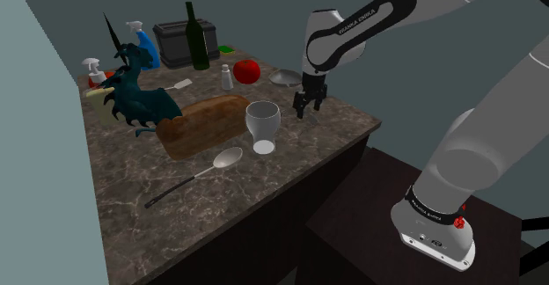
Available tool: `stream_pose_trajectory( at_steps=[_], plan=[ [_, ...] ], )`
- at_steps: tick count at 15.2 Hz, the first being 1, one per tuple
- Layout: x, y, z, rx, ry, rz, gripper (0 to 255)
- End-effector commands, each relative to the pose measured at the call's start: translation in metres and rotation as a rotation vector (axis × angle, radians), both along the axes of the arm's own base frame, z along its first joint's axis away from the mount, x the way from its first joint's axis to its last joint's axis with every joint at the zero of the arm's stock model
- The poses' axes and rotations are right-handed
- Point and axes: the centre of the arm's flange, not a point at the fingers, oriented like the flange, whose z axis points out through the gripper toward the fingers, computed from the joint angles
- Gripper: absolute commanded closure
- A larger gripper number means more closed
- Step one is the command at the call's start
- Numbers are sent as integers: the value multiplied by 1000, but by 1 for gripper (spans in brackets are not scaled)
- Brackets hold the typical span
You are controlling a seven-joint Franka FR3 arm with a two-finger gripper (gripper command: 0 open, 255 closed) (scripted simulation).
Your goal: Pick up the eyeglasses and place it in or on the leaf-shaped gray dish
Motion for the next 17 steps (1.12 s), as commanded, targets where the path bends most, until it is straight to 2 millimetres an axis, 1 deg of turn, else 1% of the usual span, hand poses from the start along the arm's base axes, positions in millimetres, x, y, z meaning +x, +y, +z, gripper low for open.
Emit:
stream_pose_trajectory(
  at_steps=[1,2,11,17],
  plan=[
    [0,0,0,0,0,0,0],
    [0,0,0,0,0,0,255],
    [0,0,0,0,0,0,255],
    [0,0,32,0,0,0,255]
  ],
)
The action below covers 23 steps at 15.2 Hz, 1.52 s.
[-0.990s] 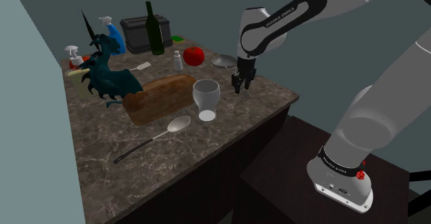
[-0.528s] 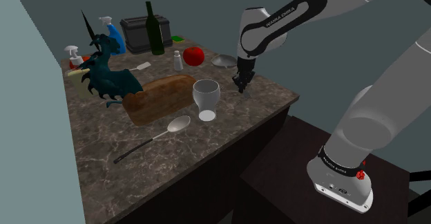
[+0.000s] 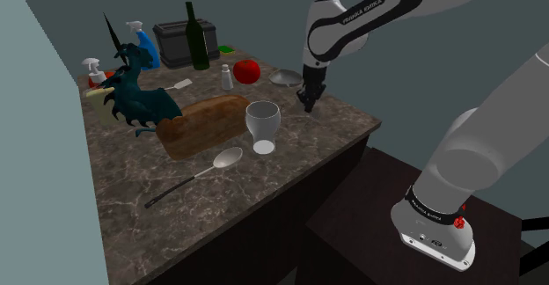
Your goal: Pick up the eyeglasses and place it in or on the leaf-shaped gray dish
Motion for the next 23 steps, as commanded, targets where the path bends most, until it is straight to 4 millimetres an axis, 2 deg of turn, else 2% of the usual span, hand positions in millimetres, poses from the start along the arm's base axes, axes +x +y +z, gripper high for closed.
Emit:
stream_pose_trajectory(
  at_steps=[1,17,23],
  plan=[
    [0,0,11,0,0,0,255],
    [0,0,94,0,0,0,255],
    [61,-50,98,0,0,0,255]
  ],
)
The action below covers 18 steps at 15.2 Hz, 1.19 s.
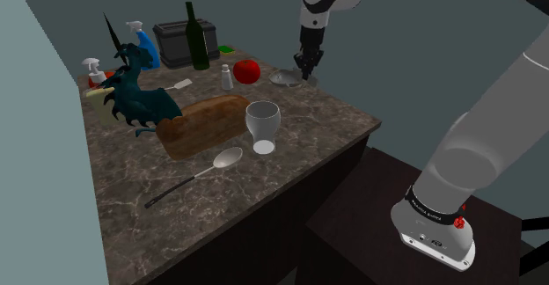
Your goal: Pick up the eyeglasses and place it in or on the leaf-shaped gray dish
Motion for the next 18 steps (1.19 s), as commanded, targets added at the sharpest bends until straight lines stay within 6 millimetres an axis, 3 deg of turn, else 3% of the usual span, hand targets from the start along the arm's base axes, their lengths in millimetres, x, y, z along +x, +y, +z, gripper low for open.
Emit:
stream_pose_trajectory(
  at_steps=[1,16,18],
  plan=[
    [19,-18,0,-1,0,0,255],
    [172,-144,10,-1,0,0,255],
    [179,-150,5,-1,0,0,255]
  ],
)
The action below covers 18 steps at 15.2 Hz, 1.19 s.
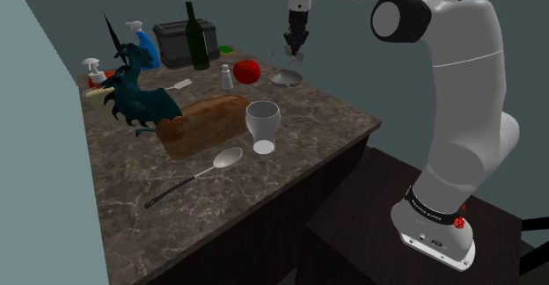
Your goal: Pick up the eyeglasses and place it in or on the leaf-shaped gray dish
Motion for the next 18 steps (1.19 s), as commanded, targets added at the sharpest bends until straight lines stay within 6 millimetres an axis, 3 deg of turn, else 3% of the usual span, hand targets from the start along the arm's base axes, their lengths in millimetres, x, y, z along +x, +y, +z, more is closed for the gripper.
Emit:
stream_pose_trajectory(
  at_steps=[1,15,18],
  plan=[
    [4,-3,-9,0,0,1,255],
    [5,-3,-84,0,0,1,255],
    [5,-3,-84,0,0,1,255]
  ],
)
